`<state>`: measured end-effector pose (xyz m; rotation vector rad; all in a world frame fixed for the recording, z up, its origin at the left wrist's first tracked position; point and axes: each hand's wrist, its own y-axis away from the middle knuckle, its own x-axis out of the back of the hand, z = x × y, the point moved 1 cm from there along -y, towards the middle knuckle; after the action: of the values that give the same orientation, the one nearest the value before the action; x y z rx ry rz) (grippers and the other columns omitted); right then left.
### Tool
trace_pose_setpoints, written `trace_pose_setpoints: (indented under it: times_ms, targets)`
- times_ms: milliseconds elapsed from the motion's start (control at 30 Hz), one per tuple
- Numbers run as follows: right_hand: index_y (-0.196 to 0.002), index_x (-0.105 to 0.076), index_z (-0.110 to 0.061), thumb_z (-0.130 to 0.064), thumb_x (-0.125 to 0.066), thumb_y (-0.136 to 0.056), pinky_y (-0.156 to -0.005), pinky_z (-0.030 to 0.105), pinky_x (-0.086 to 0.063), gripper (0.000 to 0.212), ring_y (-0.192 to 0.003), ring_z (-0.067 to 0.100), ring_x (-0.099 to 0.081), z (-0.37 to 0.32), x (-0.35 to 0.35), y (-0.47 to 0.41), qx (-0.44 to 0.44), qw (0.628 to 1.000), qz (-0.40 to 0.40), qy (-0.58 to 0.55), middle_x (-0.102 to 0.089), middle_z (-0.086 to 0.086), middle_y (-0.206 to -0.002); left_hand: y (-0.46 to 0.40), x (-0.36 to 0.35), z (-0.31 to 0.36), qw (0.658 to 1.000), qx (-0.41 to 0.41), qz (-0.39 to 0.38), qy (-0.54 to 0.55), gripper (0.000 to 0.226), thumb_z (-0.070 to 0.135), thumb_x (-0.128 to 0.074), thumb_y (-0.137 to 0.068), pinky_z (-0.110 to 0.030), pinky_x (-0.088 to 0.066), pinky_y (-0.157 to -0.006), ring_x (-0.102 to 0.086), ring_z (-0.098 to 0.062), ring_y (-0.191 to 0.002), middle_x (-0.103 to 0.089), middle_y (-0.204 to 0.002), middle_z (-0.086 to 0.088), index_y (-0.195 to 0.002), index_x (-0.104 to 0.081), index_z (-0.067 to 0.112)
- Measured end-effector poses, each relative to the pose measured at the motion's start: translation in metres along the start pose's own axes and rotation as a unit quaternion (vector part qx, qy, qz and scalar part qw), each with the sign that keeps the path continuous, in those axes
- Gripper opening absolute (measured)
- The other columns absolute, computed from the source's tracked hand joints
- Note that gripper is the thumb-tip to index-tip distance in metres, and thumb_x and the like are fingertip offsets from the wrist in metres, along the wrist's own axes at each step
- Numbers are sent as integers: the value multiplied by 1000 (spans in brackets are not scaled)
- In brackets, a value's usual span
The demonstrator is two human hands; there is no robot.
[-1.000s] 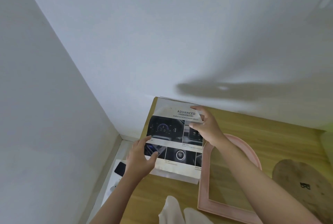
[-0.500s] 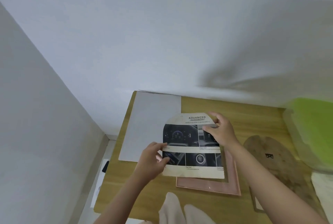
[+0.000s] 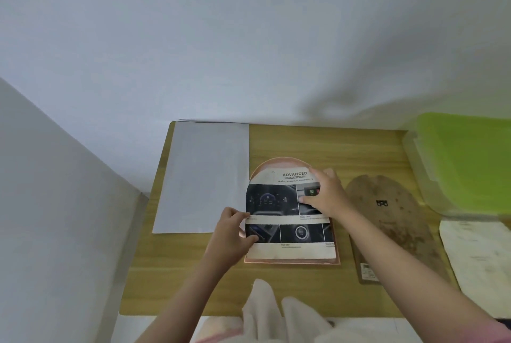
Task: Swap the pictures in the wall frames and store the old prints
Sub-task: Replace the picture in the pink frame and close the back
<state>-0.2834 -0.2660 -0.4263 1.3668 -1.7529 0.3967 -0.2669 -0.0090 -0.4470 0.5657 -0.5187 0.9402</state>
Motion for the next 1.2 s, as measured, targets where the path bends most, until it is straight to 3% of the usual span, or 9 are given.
trace_pose_setpoints:
  times_ms: [233,500,600,767,867,967,1200]
  targets:
    - [-139,-40,-26,-40,-78,-69,-94,35,-34,81,-114,22,-31,12,0,-8,-21,997,-19,75,-30,2,-108,-2,-1,-1,999,-20,-33,-27,63,31,-74,-75,-16,-49,-79,-53,-10,-86,-41,-113,3,-131,-49,17]
    - [-138,-41,-22,-45,-76,-70,-100,34,-32,80,-113,19,-28,17,3,-5,-34,998,-19,56,-28,0,-110,-4,-1,-2,998,-21,-36,-40,62,30,-73,-74,-19,-49,-79,-49,-9,-86,-39,-113,4,-130,-49,18]
    - [-135,-44,-24,-43,-73,-74,-96,32,-33,70,-115,21,-34,18,11,2,-20,1000,2,23,-31,0,-112,-1,1,3,999,-24,0,-43,58,34,-72,-76,-16,-48,-75,-50,-9,-83,-39,-112,3,-127,-51,17]
    - [-131,-48,-23,-38,-69,-80,-100,42,-42,57,-113,21,-43,28,30,30,-2,1000,14,-24,-38,2,-118,6,-4,27,996,-5,85,0,47,34,-70,-79,-8,-43,-67,-52,-3,-79,-43,-110,1,-120,-55,16]
    - [-129,-51,-22,-34,-67,-83,-90,29,-41,50,-108,17,-46,55,51,57,6,999,25,-45,-40,0,-117,17,-33,58,994,-5,105,27,41,33,-71,-78,-17,-48,-73,-57,-6,-81,-48,-109,0,-114,-59,16]
    - [-126,-53,-24,-31,-68,-83,-84,24,-36,45,-104,14,-47,91,70,83,-9,997,44,-62,-42,-1,-115,26,-68,89,996,-17,90,20,35,34,-70,-79,-23,-50,-78,-56,-7,-82,-51,-103,1,-107,-61,15]
    - [-127,-52,-21,-29,-66,-85,-88,33,-45,45,-114,22,-49,185,99,126,-77,994,72,-29,-44,6,-119,45,-152,141,998,23,51,-3,32,36,-66,-80,-25,-50,-77,-58,-9,-82,-56,-99,1,-104,-61,15]
